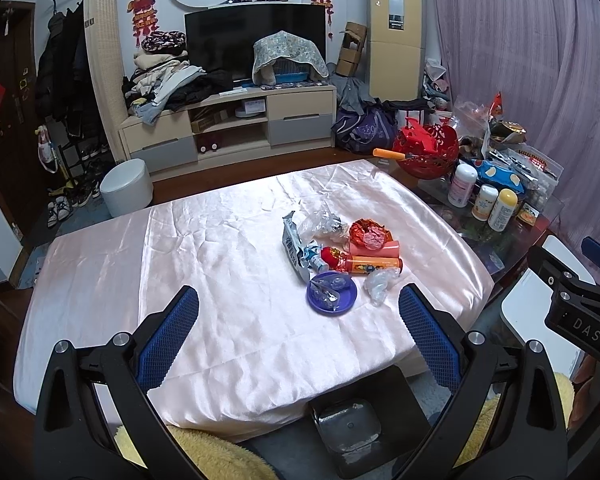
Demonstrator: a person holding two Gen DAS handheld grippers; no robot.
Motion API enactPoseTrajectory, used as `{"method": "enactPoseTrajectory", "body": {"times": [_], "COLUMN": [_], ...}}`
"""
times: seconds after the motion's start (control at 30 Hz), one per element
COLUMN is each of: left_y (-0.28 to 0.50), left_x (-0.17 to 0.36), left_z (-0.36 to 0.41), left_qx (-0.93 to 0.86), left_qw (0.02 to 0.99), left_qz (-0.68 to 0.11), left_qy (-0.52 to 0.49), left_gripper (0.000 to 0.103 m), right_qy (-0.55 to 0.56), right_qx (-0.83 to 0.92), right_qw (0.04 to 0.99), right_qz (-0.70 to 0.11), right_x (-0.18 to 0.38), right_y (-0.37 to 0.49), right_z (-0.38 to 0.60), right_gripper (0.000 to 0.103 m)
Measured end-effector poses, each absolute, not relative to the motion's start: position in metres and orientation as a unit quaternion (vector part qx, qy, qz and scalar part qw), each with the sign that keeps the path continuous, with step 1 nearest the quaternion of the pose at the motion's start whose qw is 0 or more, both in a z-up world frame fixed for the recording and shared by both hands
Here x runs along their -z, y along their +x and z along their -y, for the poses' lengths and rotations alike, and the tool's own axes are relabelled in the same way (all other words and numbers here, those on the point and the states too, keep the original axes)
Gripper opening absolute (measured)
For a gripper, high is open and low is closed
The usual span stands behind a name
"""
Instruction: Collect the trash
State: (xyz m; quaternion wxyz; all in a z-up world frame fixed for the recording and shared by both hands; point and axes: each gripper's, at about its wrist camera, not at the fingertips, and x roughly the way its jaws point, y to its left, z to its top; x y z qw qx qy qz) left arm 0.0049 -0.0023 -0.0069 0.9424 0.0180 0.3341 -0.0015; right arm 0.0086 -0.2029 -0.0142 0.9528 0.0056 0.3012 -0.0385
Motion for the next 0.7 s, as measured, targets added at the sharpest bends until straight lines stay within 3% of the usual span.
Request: {"method": "enactPoseTrajectory", "body": {"times": [0.7], "left_y": [0.0032], "left_x": [0.0041], "left_z": [0.0051], "left_qx": [0.002], "left_qw": [0.943], "left_qz": [-0.333], "left_qy": [0.018], "left_gripper": [0.095], "right_qy": [0.007], "right_qx": [0.038], "right_qw": [0.953], "right_qz": [-0.299], "right_x": [0.0138], "right_y": [0.0076], "right_z": [0.2042], "right_gripper": [0.100]}}
